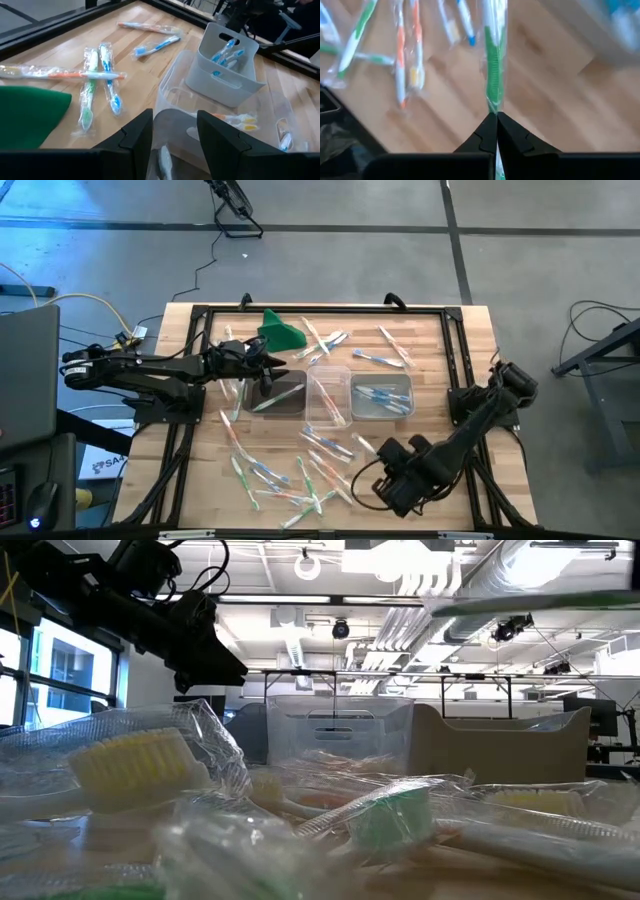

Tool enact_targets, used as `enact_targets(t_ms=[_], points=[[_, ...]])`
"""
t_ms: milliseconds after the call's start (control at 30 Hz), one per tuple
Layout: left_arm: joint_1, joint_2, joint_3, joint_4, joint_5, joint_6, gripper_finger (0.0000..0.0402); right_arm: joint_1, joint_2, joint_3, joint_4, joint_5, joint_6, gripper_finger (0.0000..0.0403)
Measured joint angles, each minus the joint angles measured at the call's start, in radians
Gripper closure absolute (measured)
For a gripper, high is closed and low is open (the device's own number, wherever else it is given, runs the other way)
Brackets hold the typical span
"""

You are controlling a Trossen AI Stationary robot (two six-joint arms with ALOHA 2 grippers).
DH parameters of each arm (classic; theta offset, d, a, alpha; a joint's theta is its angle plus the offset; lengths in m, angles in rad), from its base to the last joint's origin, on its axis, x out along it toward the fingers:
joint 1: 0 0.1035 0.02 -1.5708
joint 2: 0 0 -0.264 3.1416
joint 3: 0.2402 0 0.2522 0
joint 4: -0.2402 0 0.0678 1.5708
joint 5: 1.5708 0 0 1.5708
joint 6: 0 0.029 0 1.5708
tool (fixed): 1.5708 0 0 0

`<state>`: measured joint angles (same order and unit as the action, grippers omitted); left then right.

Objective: Pick & Place Toothbrushes
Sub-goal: Put the green toothbrush into the black bin

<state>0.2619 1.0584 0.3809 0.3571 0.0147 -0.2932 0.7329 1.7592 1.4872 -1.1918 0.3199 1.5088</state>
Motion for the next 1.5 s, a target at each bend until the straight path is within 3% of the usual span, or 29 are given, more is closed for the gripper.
enact_targets(t_ms=[333, 700, 1067, 1233, 1500], points=[[0.0, 0.0, 0.0, 0.068, 0.0, 0.0, 0.025, -0.144, -0.081, 0.0, -0.087, 0.048, -0.319, 0.04], [0.0, 0.0, 0.0, 0.113, -0.037, 0.073, 0.025, -0.42, -0.102, 0.0, -0.053, 0.039, -0.855, 0.04], [0.0, 0.0, 0.0, 0.111, -0.036, 0.087, 0.025, -0.745, -0.102, 0.0, 0.18, -0.167, -1.418, 0.04], [0.0, 0.0, 0.0, 0.104, -0.036, 0.087, 0.025, -0.841, -0.102, 0.0, 0.268, -0.239, -1.54, 0.04], [0.0, 0.0, 0.0, 0.104, -0.035, 0.087, 0.025, -0.914, -0.102, 0.0, 0.465, -0.308, -1.571, 0.04]])
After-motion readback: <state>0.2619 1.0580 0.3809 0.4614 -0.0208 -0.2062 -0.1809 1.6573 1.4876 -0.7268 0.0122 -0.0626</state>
